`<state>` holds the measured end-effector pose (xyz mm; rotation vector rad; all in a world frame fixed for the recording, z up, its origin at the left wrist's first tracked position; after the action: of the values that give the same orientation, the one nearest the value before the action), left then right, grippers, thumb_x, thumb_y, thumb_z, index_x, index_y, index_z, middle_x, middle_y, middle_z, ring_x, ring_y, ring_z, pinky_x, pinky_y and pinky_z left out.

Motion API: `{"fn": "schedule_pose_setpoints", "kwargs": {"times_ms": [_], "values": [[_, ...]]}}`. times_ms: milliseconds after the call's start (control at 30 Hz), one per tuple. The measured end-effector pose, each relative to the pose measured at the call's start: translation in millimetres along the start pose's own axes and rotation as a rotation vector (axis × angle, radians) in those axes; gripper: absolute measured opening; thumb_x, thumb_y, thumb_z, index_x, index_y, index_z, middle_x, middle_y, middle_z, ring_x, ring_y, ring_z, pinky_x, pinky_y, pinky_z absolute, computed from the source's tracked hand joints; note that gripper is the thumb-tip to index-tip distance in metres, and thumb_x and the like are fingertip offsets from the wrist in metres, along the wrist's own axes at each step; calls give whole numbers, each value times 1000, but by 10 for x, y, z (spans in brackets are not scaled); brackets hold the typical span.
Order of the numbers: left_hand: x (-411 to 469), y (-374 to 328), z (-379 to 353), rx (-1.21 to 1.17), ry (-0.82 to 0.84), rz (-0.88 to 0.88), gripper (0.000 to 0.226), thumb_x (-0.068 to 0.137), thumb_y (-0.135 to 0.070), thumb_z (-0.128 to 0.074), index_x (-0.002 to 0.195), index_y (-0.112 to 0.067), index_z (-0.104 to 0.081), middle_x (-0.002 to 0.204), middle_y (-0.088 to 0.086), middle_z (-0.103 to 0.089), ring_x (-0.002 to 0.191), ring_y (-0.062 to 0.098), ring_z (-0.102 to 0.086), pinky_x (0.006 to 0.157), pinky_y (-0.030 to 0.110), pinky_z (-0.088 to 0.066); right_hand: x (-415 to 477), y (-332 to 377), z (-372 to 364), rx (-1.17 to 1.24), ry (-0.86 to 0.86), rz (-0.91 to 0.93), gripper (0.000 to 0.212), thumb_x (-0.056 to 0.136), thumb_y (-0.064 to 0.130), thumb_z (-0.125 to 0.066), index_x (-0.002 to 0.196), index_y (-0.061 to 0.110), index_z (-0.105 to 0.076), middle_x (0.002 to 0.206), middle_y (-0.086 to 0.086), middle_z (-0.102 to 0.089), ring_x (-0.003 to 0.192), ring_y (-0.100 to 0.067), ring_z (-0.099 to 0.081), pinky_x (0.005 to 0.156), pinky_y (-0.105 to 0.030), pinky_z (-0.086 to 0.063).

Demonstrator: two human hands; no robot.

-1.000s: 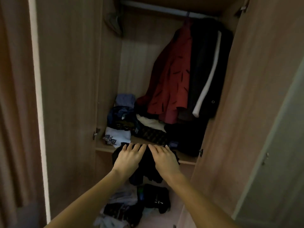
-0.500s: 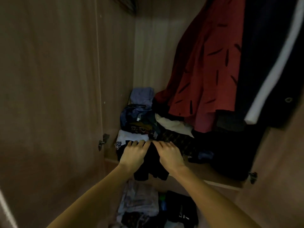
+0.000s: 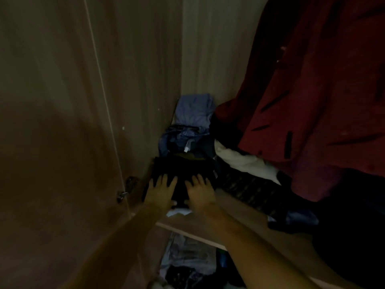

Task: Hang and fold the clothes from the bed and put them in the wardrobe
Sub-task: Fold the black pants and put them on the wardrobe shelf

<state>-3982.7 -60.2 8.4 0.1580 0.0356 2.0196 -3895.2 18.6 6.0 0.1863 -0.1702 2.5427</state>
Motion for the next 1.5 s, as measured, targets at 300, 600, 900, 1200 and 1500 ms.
{"fn": "schedule_pose_setpoints", "kwargs": {"times_ms": [300,600,900,1200,1500], "values": [[43,131,-945,-50,185,-2,63,101,-45,-23,151,-20,5,158,10,6,146,28,2,115,50,-8,-62,-4,-924,179,373,-47,65,100,38,-39,152,19,-5,159,-11,-4,145,-34,-9,114,-48,-22],[286,214,-853,-49,182,27,60,101,-38,-27,151,-21,0,159,11,-1,145,29,-3,115,50,-8,83,72,-874,249,247,-151,60,101,36,-35,152,21,-9,160,-9,-4,146,-29,-6,117,-45,-14],[-211,151,-362,-355,-132,1,59,94,-47,-21,143,-17,-38,149,12,-36,139,30,-28,112,47,-20,-416,192,-144,419,-121,-253,48,100,32,-42,143,12,-39,149,-16,-35,138,-31,-32,112,-40,-28],[-1256,89,204,-424,-205,-165,89,81,-71,-1,140,-20,-43,148,8,-38,140,26,-28,112,47,-20,-1426,312,414,428,-217,-326,50,97,43,-33,136,16,-47,131,-10,-56,113,-29,-56,87,-36,-50],[-2719,-332,594,-242,-205,-270,72,91,-62,-15,126,-13,-56,131,13,-56,129,33,-44,103,53,-36,-2941,582,894,421,-298,-301,43,99,37,-39,133,14,-52,130,-5,-58,114,-24,-55,95,-35,-45]]}}
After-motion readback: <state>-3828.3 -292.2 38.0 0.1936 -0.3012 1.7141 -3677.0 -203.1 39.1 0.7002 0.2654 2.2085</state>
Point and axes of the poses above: each hand's wrist, its own x-axis towards the middle knuckle, its own z-axis out of the back of the hand, y = z × x, the point moved 6 cm from there along x, towards the middle knuckle
